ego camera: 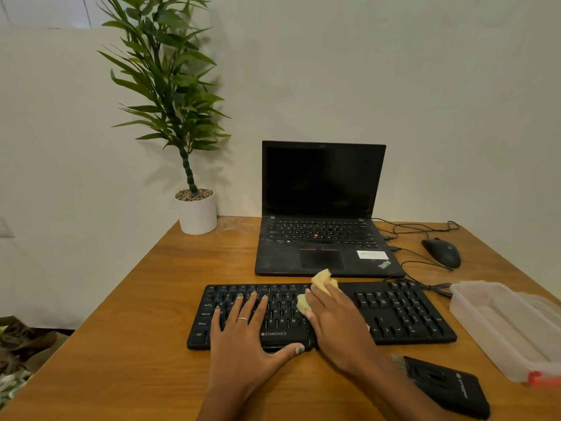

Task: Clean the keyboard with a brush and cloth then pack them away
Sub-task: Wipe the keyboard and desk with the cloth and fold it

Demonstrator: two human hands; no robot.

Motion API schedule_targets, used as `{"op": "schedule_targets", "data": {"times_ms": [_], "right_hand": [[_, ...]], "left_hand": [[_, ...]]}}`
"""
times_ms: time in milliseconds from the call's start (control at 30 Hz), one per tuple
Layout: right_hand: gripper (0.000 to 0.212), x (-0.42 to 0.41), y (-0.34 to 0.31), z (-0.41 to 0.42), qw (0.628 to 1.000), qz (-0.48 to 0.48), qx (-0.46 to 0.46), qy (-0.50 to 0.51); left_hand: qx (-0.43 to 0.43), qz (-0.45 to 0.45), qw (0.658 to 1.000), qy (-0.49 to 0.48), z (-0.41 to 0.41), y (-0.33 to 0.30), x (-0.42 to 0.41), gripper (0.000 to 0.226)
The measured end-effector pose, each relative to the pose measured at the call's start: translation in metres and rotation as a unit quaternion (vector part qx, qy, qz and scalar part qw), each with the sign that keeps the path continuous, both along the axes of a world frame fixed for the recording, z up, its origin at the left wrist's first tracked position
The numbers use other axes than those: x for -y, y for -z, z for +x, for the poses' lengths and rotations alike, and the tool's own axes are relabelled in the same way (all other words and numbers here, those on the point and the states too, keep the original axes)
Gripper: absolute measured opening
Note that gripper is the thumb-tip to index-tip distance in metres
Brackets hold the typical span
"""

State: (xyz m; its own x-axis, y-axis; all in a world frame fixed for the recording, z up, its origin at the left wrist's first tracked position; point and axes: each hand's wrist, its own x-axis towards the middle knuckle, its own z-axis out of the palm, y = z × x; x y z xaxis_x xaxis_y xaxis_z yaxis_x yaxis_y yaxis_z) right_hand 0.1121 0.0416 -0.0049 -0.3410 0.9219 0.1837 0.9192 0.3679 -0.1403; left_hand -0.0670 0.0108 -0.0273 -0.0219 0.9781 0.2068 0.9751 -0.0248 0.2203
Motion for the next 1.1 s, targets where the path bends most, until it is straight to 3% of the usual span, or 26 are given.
{"op": "schedule_targets", "data": {"times_ms": [100, 200, 267, 367, 533, 700, 867, 1033, 1100], "right_hand": [[0.044, -0.021, -0.003, 0.019, 0.999, 0.010, -0.029, 0.023], [0.036, -0.038, -0.006, 0.018, 0.991, 0.032, -0.047, 0.118], [0.031, -0.031, -0.002, -0.002, 0.995, 0.039, -0.065, 0.069], [0.035, -0.013, -0.001, -0.011, 0.996, 0.032, -0.062, -0.049], [0.035, -0.051, -0.005, 0.012, 0.994, 0.052, -0.057, 0.071], [0.041, -0.026, 0.000, -0.023, 0.995, 0.047, -0.044, -0.080], [0.043, -0.053, -0.004, 0.001, 0.996, 0.045, -0.074, 0.029], [0.049, -0.027, 0.006, -0.020, 0.992, 0.065, -0.044, -0.098], [0.046, -0.035, -0.001, -0.002, 0.993, 0.073, -0.056, -0.071]], "left_hand": [[-0.010, -0.012, 1.000, 0.003, 0.000, -0.002, 0.001, 0.120], [-0.013, -0.017, 1.000, 0.003, 0.001, -0.003, 0.001, 0.119], [-0.004, -0.009, 1.000, 0.001, 0.001, -0.002, 0.001, 0.120], [-0.002, -0.010, 1.000, 0.001, 0.001, -0.002, 0.000, 0.121], [-0.015, -0.030, 0.999, 0.000, 0.002, -0.006, 0.002, 0.117], [-0.016, -0.032, 0.999, 0.000, 0.002, -0.006, 0.002, 0.119], [-0.014, -0.033, 0.999, 0.003, 0.002, -0.006, 0.002, 0.118], [-0.015, -0.033, 0.999, 0.001, 0.002, -0.005, 0.002, 0.124], [-0.009, -0.035, 0.999, 0.002, 0.002, -0.006, 0.002, 0.120]]}}
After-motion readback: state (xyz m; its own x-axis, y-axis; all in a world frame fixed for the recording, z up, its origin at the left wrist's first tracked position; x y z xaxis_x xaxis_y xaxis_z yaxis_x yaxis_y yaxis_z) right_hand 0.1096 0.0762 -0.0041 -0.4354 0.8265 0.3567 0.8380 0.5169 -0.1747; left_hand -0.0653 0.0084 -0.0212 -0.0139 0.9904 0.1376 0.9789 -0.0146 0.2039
